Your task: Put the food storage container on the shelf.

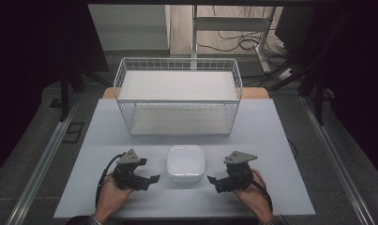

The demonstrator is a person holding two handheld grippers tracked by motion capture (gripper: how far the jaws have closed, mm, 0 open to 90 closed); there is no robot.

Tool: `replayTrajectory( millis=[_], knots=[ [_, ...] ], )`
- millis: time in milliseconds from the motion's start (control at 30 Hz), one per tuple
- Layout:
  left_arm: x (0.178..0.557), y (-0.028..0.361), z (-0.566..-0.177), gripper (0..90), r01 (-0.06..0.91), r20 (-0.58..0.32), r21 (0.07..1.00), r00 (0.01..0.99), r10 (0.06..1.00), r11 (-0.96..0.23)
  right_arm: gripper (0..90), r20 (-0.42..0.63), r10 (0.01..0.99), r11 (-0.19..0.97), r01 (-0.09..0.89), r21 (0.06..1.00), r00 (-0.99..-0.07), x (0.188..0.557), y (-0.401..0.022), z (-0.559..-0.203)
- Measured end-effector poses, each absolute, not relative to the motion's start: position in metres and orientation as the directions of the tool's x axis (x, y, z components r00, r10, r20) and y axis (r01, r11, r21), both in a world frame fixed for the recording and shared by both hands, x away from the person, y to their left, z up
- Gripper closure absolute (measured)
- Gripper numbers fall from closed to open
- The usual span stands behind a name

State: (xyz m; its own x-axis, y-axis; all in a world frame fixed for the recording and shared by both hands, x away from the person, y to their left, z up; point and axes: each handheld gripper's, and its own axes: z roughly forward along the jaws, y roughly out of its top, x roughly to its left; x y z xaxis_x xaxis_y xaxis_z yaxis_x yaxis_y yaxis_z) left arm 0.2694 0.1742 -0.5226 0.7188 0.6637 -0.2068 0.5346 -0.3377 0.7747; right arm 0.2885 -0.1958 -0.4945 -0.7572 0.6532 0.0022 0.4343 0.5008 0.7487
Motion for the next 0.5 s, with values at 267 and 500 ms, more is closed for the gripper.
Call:
replayTrajectory(
  millis=[267, 500],
  knots=[
    [0.273, 0.168, -0.520, 2.4, 0.503, -0.198, 0.794, 0.745, 0.637, -0.342, 0.0, 0.045, 0.655, 0.459, 0.444, 0.769, -0.755, 0.293, -0.195, -0.492],
    [0.278, 0.161, -0.506, 0.9, 0.504, -0.228, 0.803, 0.753, 0.617, -0.319, 0.0, 0.073, 0.644, 0.446, 0.451, 0.773, -0.761, 0.298, -0.188, -0.487]
  ],
)
